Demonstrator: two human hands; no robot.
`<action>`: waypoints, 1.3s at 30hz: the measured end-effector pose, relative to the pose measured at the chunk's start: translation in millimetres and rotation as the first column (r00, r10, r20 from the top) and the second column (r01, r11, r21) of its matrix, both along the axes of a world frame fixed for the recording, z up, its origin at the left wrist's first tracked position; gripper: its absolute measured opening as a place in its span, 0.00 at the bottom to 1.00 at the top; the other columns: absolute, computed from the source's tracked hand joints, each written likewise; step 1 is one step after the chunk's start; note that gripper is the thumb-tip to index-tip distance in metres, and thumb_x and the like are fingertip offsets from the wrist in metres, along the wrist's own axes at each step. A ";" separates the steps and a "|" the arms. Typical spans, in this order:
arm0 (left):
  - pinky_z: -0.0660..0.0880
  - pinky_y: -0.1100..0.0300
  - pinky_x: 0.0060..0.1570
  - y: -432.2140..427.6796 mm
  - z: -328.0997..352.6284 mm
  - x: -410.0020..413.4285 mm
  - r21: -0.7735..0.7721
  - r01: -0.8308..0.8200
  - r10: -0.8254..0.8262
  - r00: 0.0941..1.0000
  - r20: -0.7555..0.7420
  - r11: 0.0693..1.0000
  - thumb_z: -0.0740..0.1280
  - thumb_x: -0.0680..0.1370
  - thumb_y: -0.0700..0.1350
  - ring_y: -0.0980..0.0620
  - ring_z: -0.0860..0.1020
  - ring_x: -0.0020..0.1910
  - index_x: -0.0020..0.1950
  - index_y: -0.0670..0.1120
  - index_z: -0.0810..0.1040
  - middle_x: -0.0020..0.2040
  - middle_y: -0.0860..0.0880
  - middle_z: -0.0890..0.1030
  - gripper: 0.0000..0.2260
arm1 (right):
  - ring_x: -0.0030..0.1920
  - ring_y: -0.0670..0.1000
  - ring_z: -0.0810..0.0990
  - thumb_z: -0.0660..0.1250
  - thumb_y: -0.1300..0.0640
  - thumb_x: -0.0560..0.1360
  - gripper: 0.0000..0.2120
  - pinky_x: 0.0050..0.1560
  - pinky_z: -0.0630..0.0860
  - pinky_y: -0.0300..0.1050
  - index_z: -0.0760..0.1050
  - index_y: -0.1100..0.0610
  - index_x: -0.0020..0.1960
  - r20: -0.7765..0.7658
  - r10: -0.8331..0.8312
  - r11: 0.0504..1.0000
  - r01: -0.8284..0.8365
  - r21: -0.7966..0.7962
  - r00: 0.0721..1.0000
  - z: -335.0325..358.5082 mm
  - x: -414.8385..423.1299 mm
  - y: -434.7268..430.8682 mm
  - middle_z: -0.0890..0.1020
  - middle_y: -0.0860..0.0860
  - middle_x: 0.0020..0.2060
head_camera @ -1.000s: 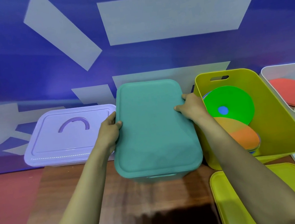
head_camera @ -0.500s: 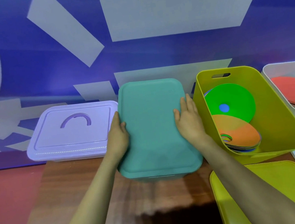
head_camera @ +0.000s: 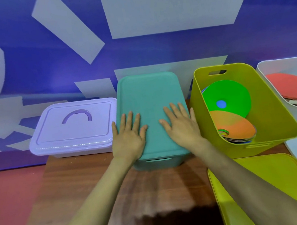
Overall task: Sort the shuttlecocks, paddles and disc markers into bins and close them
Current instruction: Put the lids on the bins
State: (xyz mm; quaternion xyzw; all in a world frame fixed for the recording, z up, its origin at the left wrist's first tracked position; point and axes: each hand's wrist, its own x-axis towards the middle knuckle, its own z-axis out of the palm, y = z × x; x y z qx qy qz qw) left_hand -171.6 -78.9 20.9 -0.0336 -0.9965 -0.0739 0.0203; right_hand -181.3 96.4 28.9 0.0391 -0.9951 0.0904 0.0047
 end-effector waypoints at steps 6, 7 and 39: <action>0.43 0.46 0.73 5.7 0.7 -4.3 0.003 -0.005 0.005 1.000 0.003 1.000 0.47 0.81 0.57 0.48 0.50 0.76 0.76 0.48 0.55 0.77 0.47 0.54 0.25 | 0.76 0.51 0.43 0.45 0.35 0.78 0.32 0.73 0.46 0.62 0.46 0.49 0.77 0.069 -0.004 0.999 0.001 0.046 0.998 -2.0 -3.8 -3.3 0.48 0.48 0.77; 0.45 0.47 0.73 4.5 1.2 -2.9 0.014 0.010 -0.010 1.000 -0.020 1.000 0.46 0.81 0.57 0.47 0.52 0.76 0.76 0.47 0.58 0.77 0.45 0.57 0.26 | 0.76 0.51 0.44 0.46 0.36 0.78 0.31 0.73 0.46 0.61 0.49 0.50 0.77 0.055 0.005 0.999 -0.007 0.033 0.998 -2.3 -2.8 -2.9 0.50 0.48 0.77; 0.74 0.58 0.48 306.6 10.0 126.4 0.773 0.113 0.163 0.949 -0.270 0.625 0.63 0.77 0.36 0.56 0.76 0.47 0.59 0.45 0.73 0.50 0.50 0.73 0.12 | 0.51 0.43 0.75 0.64 0.62 0.76 0.11 0.54 0.70 0.33 0.75 0.61 0.59 -0.483 -0.060 0.692 -0.313 -0.651 0.873 27.8 121.2 324.2 0.78 0.50 0.49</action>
